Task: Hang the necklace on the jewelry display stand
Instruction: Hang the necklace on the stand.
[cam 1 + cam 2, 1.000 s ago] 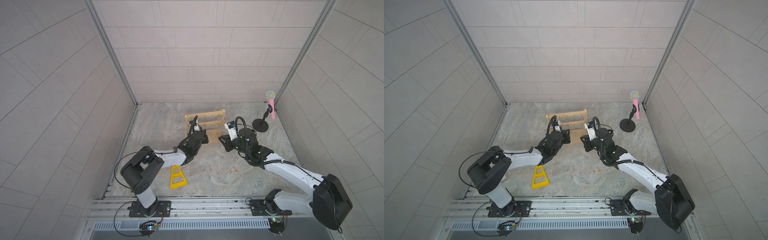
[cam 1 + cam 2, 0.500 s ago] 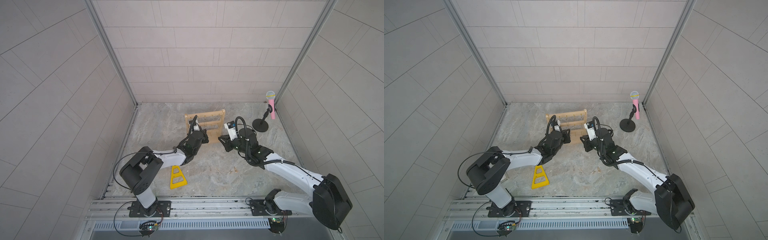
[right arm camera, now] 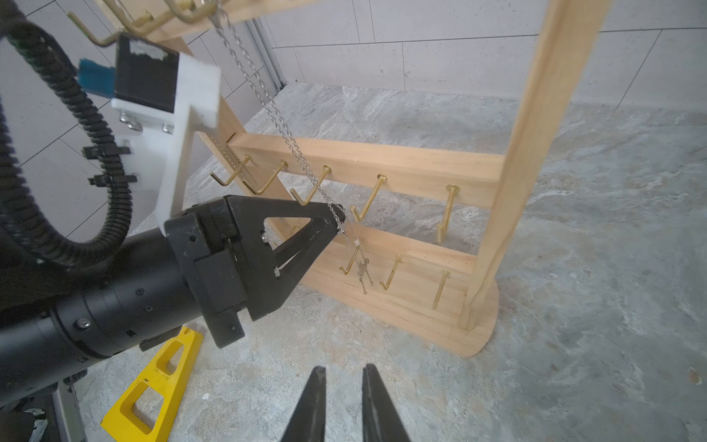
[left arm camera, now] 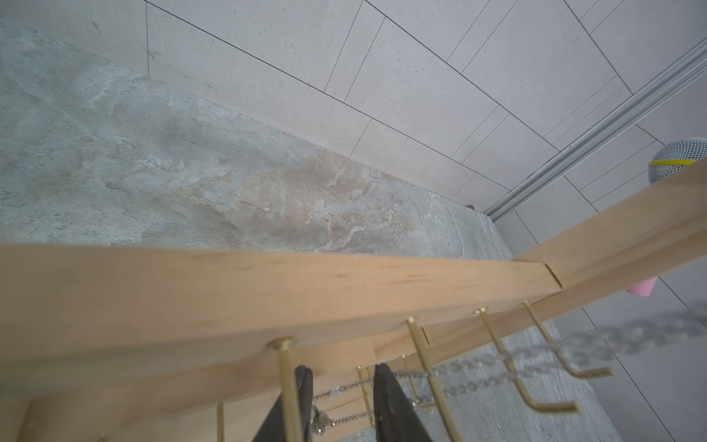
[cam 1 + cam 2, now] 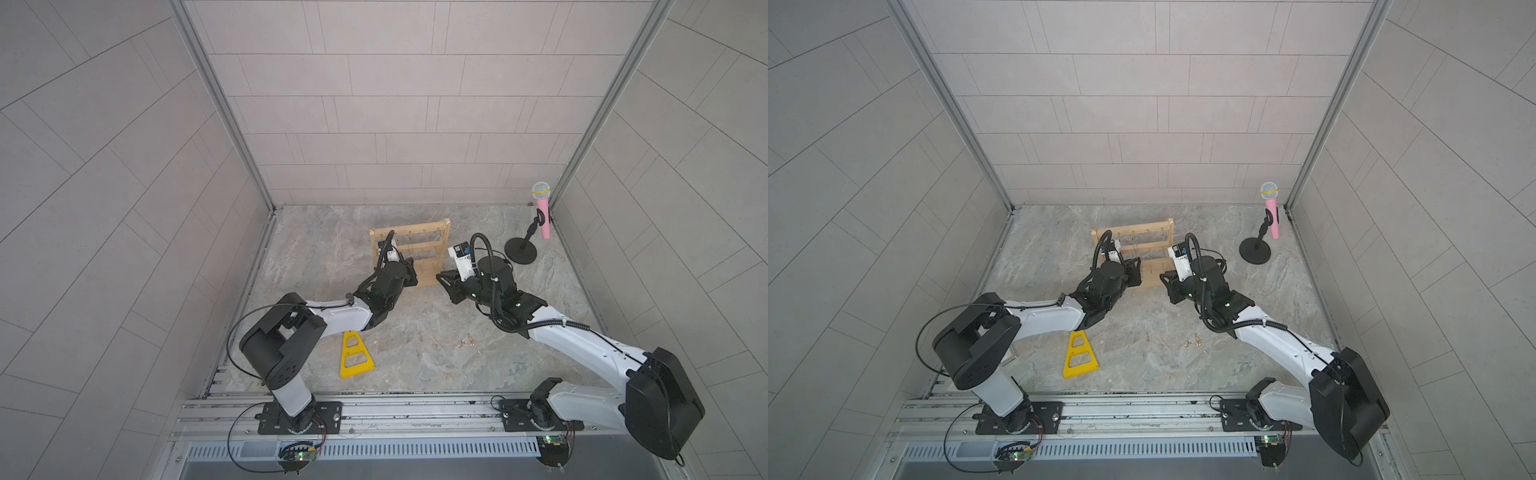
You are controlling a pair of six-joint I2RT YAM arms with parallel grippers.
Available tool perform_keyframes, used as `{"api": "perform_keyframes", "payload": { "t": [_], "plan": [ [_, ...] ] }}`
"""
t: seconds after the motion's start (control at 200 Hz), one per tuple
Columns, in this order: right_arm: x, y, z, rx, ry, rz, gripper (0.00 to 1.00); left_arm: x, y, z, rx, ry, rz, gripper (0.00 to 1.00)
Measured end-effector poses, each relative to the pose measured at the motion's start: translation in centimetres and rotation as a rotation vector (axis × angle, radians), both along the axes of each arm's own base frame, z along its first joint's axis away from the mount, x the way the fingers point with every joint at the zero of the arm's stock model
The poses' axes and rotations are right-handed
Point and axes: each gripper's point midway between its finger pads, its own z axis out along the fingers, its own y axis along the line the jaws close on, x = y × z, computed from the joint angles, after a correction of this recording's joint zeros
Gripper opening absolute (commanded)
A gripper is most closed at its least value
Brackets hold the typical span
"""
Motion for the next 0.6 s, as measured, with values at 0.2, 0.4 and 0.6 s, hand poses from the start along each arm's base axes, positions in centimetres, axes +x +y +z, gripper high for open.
{"api": "perform_keyframes", "payload": {
  "t": [0.2,0.4,0.6],
  "plan": [
    [-0.02,0.03,0.01,0.001,0.000,0.002,0.21,-0.06,0.05,0.23,-0.013,0.003,0.004,0.27],
    [0.02,0.12,-0.19,0.000,0.005,0.005,0.21,-0.09,0.11,0.41,-0.014,0.000,0.005,0.30],
    [0.03,0.12,-0.17,0.000,0.004,0.005,0.21,-0.08,0.15,0.33,-0.012,0.002,0.007,0.34]
  ]
}}
